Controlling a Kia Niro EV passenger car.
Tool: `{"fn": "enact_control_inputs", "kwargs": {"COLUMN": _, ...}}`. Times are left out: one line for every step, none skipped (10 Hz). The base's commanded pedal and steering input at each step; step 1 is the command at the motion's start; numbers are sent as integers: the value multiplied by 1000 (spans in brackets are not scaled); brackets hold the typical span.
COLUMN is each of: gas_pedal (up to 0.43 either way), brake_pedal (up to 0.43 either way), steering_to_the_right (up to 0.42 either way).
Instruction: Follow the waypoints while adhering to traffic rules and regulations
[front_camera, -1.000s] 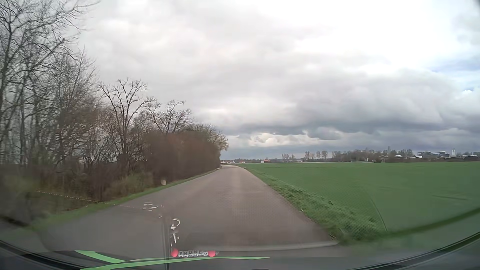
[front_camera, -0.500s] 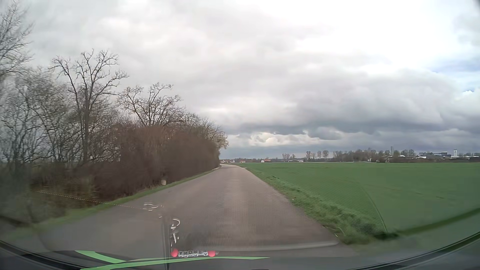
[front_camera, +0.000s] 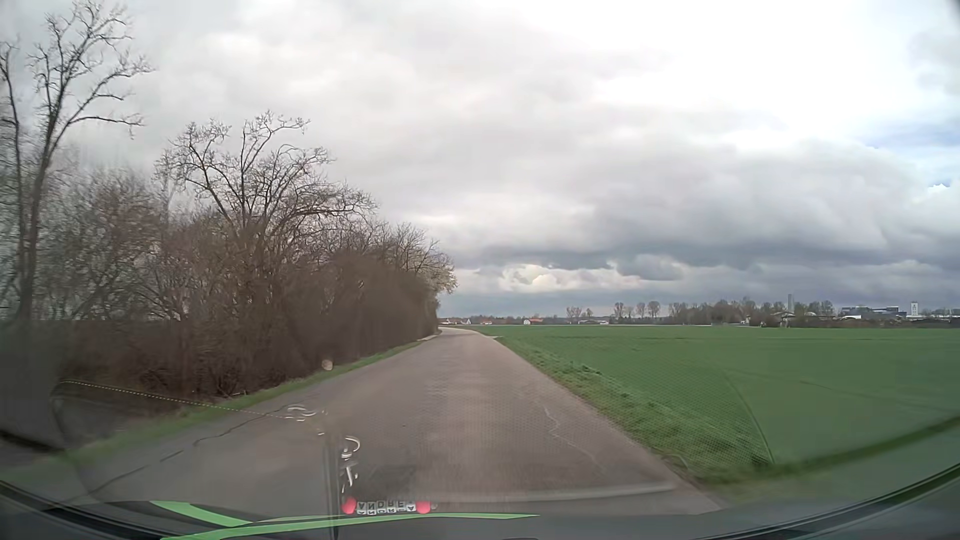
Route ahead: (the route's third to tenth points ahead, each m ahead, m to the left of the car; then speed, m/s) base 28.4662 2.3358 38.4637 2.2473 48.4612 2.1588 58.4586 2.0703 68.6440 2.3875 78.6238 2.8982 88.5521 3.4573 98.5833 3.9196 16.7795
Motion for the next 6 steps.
{"fn": "enact_control_inputs", "kwargs": {"gas_pedal": 177, "brake_pedal": 0, "steering_to_the_right": 1}}
{"fn": "enact_control_inputs", "kwargs": {"gas_pedal": 177, "brake_pedal": 0, "steering_to_the_right": 1}}
{"fn": "enact_control_inputs", "kwargs": {"gas_pedal": 177, "brake_pedal": 0, "steering_to_the_right": 1}}
{"fn": "enact_control_inputs", "kwargs": {"gas_pedal": 177, "brake_pedal": 0, "steering_to_the_right": 1}}
{"fn": "enact_control_inputs", "kwargs": {"gas_pedal": 177, "brake_pedal": 0, "steering_to_the_right": 1}}
{"fn": "enact_control_inputs", "kwargs": {"gas_pedal": 177, "brake_pedal": 0, "steering_to_the_right": 1}}
